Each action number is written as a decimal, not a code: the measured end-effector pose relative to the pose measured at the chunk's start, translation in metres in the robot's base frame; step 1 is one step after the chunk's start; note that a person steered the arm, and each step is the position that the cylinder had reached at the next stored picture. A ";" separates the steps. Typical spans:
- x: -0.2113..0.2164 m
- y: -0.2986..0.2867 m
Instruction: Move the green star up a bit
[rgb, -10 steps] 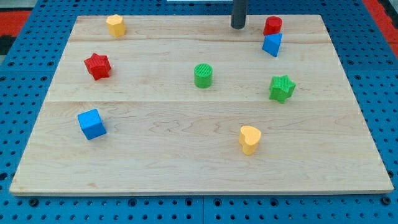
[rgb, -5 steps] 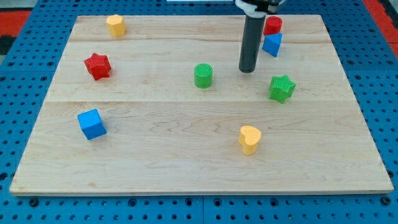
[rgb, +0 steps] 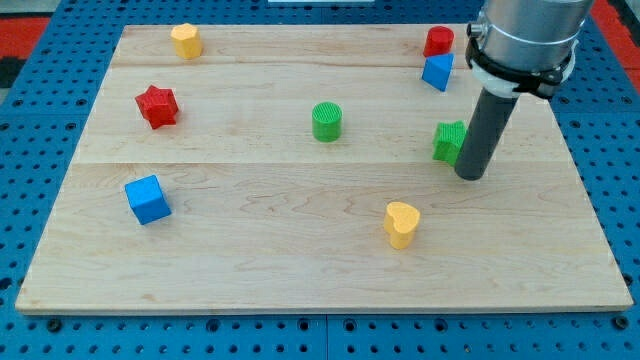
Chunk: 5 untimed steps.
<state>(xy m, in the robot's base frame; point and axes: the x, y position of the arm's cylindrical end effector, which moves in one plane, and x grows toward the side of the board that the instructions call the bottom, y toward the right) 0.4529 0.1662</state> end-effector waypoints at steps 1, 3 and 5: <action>-0.016 -0.006; -0.010 0.016; 0.000 -0.010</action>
